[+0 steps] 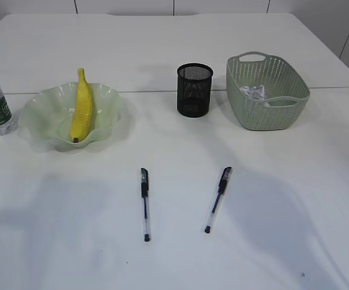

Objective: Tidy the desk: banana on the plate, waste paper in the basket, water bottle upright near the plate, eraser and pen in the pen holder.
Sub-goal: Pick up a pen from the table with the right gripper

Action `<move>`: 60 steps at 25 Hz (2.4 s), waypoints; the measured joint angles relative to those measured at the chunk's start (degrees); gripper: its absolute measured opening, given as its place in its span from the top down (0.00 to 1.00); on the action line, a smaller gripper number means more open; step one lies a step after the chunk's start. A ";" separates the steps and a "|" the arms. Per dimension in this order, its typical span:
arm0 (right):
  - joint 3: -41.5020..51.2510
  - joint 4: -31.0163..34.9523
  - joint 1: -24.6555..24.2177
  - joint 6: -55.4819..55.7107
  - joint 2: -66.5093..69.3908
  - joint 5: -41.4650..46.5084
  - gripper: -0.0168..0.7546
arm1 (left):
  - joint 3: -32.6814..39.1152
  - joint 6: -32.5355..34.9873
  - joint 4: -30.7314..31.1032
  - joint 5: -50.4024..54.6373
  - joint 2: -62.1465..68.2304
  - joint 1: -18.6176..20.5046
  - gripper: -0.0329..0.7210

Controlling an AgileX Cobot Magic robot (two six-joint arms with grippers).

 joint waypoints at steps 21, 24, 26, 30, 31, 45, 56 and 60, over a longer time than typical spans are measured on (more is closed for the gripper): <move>8.91 -5.34 -0.08 -0.38 -17.41 0.28 0.63 | 0.00 0.00 0.04 -0.49 0.00 0.00 0.99; 16.27 -9.79 -0.08 -1.15 -22.21 0.28 0.63 | 0.00 0.00 0.04 -1.04 0.00 0.00 0.99; 21.83 -13.48 -0.08 -1.15 -26.21 0.28 0.63 | 0.00 0.00 0.04 -1.40 0.00 0.00 0.99; 34.57 -17.24 -0.08 -1.15 -33.84 0.28 0.63 | 0.00 0.00 0.04 -1.80 0.00 0.00 0.99; 37.72 -17.31 -0.08 -1.15 -35.82 0.28 0.63 | 0.00 0.00 0.04 -1.90 0.00 0.00 0.99; 66.40 -10.28 -0.08 -1.81 -40.89 -0.28 0.67 | 0.00 0.00 -0.52 -1.90 0.00 0.00 0.99; 73.58 -1.13 -0.08 -1.68 -37.91 -1.22 0.68 | 0.00 0.00 -2.54 -1.90 0.00 0.00 0.99; 73.72 6.81 -0.08 1.41 -35.04 -1.44 0.68 | 0.00 0.00 -2.54 -1.90 0.00 0.00 0.99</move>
